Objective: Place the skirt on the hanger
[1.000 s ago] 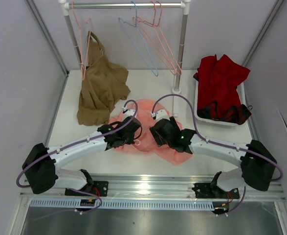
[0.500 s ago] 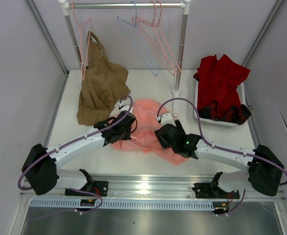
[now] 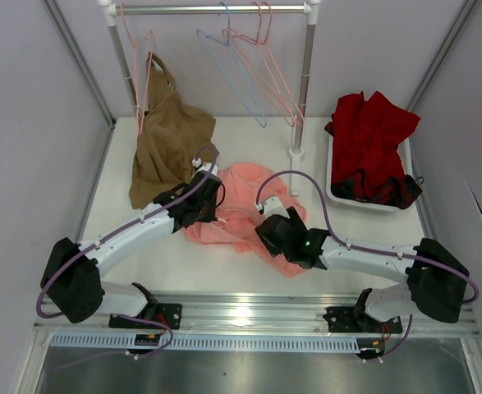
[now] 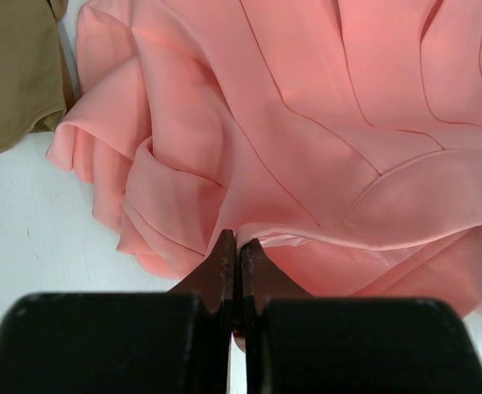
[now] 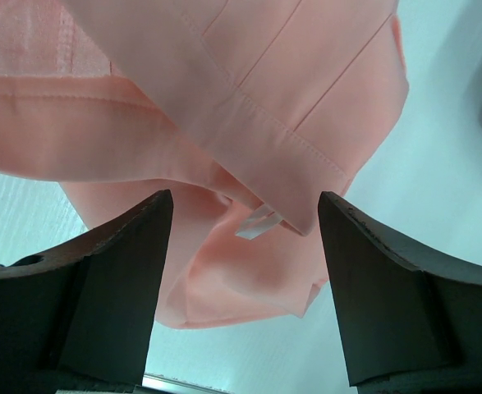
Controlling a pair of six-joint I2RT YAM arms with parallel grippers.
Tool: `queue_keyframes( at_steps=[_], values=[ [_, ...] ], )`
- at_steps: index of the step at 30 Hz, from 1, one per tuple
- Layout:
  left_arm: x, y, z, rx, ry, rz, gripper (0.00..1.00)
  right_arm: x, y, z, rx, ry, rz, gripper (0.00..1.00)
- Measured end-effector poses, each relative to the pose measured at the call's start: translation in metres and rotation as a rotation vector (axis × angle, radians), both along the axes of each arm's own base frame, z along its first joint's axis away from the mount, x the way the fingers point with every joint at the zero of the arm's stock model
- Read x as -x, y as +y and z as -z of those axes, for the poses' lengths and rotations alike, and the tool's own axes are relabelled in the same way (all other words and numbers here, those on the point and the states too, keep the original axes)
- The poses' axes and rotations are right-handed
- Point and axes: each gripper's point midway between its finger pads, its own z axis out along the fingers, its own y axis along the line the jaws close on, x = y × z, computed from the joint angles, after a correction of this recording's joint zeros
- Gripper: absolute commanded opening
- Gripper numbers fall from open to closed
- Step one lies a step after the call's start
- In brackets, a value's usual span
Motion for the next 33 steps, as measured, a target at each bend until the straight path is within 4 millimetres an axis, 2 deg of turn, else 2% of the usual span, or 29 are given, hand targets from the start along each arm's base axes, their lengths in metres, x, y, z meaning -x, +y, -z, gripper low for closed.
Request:
queue_keyframes(
  at_steps=[9,12,14,16,22,28,33],
  values=[
    [-0.006,-0.003,-0.006,0.011,-0.002,0.011,0.0,-0.001,-0.007,0.026,0.123,0.025,0.019,0.75],
    [-0.006,-0.004,-0.007,0.013,-0.003,0.014,0.0,-0.005,-0.009,0.033,0.176,0.034,0.035,0.73],
    [-0.005,-0.004,-0.007,0.014,0.001,0.018,0.0,-0.009,-0.009,0.036,0.202,0.036,0.047,0.66],
    [-0.005,-0.004,-0.007,0.011,0.003,0.024,0.0,-0.014,-0.009,0.036,0.216,0.03,0.062,0.62],
    [-0.004,-0.005,-0.006,0.016,0.009,0.029,0.0,-0.03,-0.008,0.025,0.191,0.01,0.104,0.58],
    [-0.003,-0.005,-0.007,0.02,0.008,0.031,0.0,-0.041,-0.019,0.024,0.178,0.016,0.148,0.53],
    [-0.004,-0.003,-0.009,0.025,0.003,0.024,0.0,-0.044,-0.023,0.024,0.175,0.024,0.163,0.56]
  ],
)
